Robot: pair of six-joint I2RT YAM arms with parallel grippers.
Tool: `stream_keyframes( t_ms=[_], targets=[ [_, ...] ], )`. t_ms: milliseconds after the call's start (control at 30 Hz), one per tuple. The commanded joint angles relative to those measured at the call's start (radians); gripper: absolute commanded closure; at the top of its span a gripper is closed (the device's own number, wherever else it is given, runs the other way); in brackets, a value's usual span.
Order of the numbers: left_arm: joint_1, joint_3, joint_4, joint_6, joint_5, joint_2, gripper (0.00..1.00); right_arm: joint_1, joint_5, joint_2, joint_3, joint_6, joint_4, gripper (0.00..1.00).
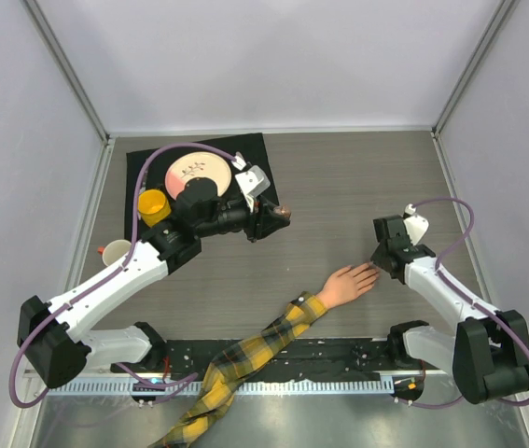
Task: Paint the nails
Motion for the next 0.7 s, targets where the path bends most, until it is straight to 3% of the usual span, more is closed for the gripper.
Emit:
stream_keyframes(
  t_ms=[0,667],
  targets=[
    [-0.005,0.006,0.036,0.012,0.02,-0.03,1.0,-0.004,0.016,-0.036,0.039,0.015,-0.035,0.99],
    [-0.005,0.003,0.034,0.012,0.023,-0.036,1.0,-0.004,0.036,-0.046,0.016,0.047,-0.04,0.99]
  ],
)
